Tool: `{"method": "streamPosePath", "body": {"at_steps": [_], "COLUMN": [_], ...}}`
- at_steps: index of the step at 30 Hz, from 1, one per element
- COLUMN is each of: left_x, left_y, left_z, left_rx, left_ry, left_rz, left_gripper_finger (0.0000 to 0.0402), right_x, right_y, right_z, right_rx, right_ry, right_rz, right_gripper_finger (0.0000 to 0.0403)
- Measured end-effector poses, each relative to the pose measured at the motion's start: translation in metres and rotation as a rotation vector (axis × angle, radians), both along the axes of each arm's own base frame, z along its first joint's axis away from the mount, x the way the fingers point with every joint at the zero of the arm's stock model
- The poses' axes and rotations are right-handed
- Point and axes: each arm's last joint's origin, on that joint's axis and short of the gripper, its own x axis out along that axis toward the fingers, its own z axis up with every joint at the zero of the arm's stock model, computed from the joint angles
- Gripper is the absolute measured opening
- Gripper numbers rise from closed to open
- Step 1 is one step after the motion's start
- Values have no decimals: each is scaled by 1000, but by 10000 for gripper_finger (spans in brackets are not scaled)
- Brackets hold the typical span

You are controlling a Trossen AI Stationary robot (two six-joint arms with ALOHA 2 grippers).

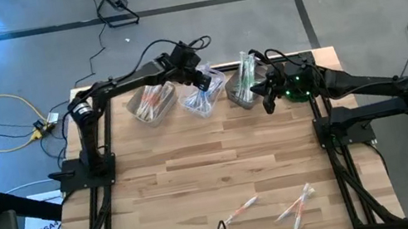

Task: Pick & Place Toothbrushes
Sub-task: Put the blue toothbrush into the clear bin, then put the orange toothbrush into the white bin

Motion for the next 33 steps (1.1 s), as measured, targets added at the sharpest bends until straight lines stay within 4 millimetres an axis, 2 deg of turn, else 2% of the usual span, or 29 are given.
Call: {"method": "streamPosePath", "body": {"at_steps": [3,7,16,21,24,27,33], "left_x": [2,2,1,-2,-5,-8,-9], "left_y": [1,2,2,3,1,-2,-24], "left_z": [-8,-7,-8,-3,6,16,43], "left_rx": [-27,-25,-37,-69,-82,-68,5], "left_ry": [13,8,7,-11,-46,-65,-103], "left_rz": [17,26,47,81,66,51,-7], "left_gripper_finger": [10,24,176,223,226,212,136], "right_x": [0,0,0,-1,-4,-9,-23], "right_y": [0,0,1,2,4,7,16], "right_z": [0,0,-1,0,4,10,18], "right_rx": [1,2,10,19,22,20,82], "right_ry": [0,0,6,-4,-25,-62,-125], "right_rz": [2,6,17,42,66,94,168], "right_gripper_finger": [3,4,4,4,4,3,3]}}
